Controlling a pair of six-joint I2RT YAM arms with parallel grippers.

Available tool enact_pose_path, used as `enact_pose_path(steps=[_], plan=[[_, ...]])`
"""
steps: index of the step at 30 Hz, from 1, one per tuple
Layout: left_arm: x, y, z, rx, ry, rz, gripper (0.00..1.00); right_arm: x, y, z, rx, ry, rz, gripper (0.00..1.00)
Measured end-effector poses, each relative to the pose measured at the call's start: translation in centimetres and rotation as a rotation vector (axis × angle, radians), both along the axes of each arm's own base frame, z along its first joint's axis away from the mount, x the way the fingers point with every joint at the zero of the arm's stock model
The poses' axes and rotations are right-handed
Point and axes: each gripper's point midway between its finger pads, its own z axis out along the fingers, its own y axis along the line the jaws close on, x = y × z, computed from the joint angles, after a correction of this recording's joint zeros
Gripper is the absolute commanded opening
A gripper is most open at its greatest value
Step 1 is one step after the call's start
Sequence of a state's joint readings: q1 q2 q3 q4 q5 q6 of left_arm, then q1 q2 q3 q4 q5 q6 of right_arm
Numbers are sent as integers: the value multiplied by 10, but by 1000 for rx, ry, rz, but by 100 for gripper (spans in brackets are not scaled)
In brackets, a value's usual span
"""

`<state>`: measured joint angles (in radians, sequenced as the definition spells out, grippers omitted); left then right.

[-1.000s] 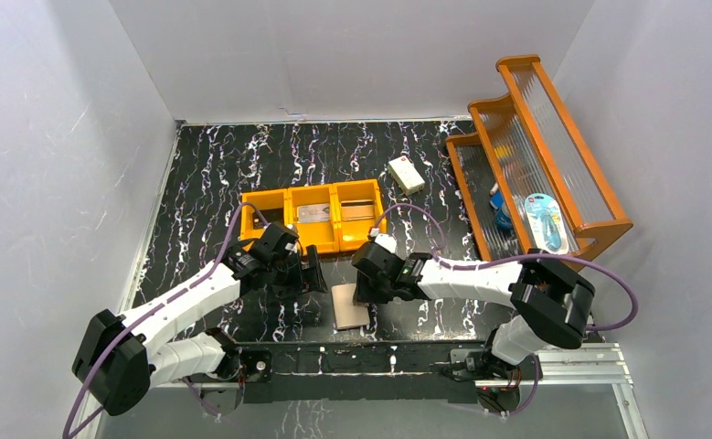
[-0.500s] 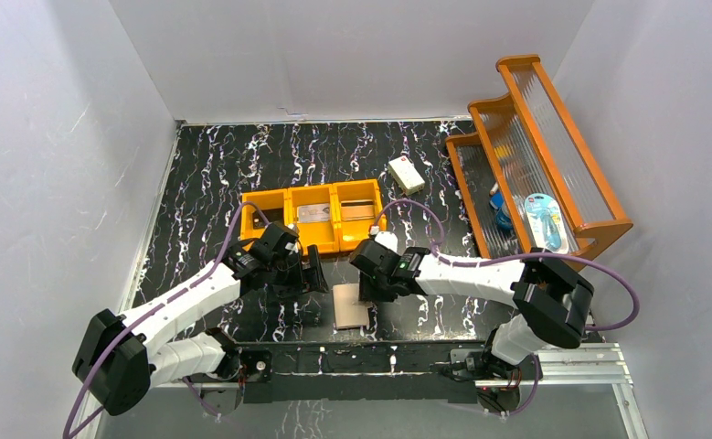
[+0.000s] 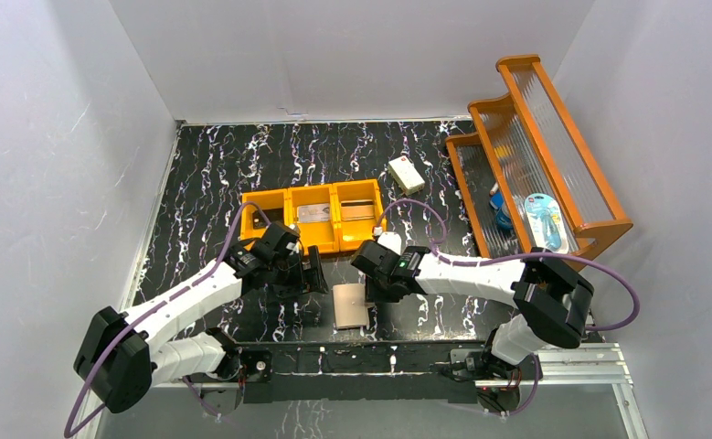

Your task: Take the credit cards out of the card holder

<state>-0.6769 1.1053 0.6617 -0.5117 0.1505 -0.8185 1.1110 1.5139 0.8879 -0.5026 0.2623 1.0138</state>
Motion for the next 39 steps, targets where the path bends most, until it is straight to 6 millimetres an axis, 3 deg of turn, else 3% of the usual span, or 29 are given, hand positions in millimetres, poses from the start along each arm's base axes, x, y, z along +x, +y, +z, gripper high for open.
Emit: enact_pose_path(steps=[7, 13, 20, 29, 32, 39], plan=[[0, -1, -1, 3, 6, -1, 87, 1, 3, 1, 10, -5, 11, 30], [1, -1, -1, 3, 8, -6, 87, 1, 3, 1, 9, -10, 18, 36], [0, -2, -1, 2, 9, -7, 87, 1, -1, -1, -16, -14, 50, 36], [0, -1, -4, 11, 20, -8, 87, 2, 3, -11, -75, -7, 171, 23], [0, -1, -4, 11, 20, -9, 87, 2, 3, -10, -79, -11, 196, 10], [0, -1, -4, 12, 19, -9, 87, 3, 5, -7, -73, -17, 201, 5]])
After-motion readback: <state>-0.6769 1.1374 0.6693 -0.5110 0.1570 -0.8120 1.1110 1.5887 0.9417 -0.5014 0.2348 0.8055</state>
